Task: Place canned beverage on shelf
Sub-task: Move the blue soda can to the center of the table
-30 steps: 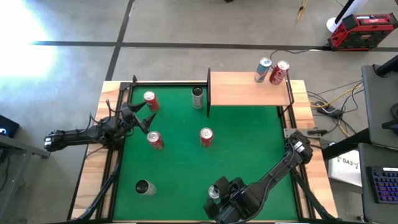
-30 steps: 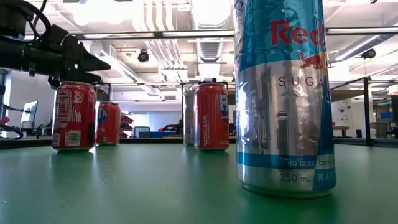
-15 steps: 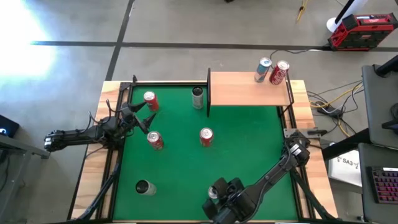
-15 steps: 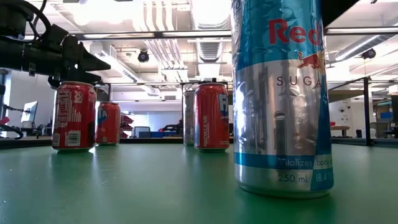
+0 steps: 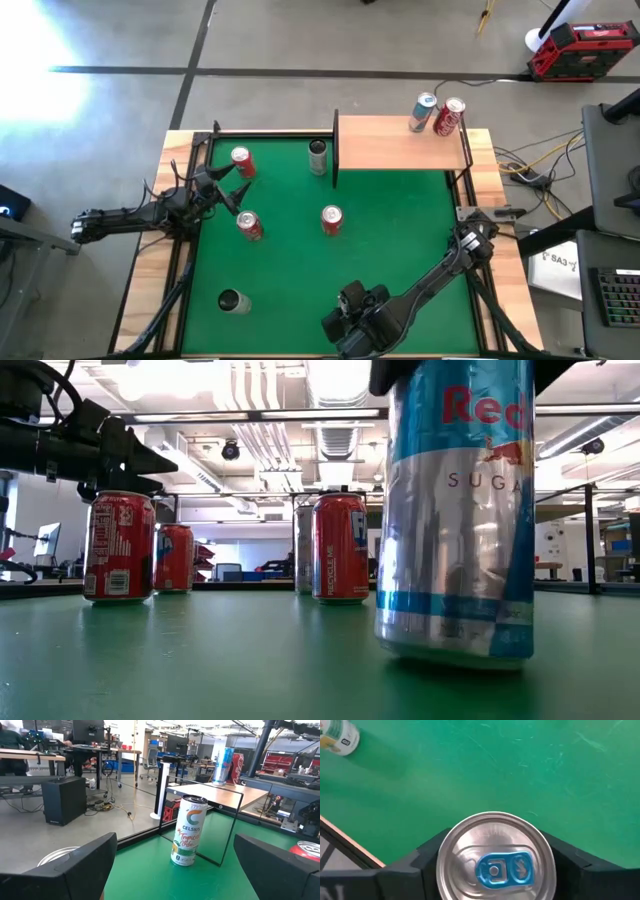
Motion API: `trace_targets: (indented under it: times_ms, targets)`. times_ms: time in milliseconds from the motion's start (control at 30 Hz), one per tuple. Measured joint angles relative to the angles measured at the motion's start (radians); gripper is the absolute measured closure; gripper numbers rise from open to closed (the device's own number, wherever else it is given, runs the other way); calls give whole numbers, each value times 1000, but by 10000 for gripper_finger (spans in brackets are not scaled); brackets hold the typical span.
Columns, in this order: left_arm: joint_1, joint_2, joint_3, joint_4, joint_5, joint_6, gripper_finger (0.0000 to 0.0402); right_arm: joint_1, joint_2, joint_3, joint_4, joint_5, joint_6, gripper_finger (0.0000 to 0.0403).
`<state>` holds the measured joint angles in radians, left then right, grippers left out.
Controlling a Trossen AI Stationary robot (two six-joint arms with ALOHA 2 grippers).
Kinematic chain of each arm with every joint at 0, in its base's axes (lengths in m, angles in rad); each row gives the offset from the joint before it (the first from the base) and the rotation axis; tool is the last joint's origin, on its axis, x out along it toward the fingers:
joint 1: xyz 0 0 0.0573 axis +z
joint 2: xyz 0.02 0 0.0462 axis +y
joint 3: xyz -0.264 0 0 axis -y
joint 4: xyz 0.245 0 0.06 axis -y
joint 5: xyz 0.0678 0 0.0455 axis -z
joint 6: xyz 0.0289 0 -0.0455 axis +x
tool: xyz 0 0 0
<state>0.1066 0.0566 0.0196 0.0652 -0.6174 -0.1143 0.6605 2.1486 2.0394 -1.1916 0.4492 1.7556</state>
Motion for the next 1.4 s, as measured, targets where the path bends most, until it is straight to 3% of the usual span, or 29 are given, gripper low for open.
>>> trace_targets:
  times_ms: [367,467,667,933,1200,1400]
  targets:
    - [0,0,0,0,0,0,15,-45,-13,123,-395,4,226,172]
    - [0,0,0,0,0,0,15,-84,-49,96,-357,30,168,172]
    - [0,2,0,-6,0,0,15,-222,-172,-40,-371,93,162,172]
    - [0,2,0,-5,0,0,15,-443,-343,-328,-361,66,167,172]
    - [0,2,0,-6,0,0,15,-572,-513,-586,-95,35,6,172]
    - [0,2,0,-6,0,0,15,-653,-585,-698,6,6,-104,171]
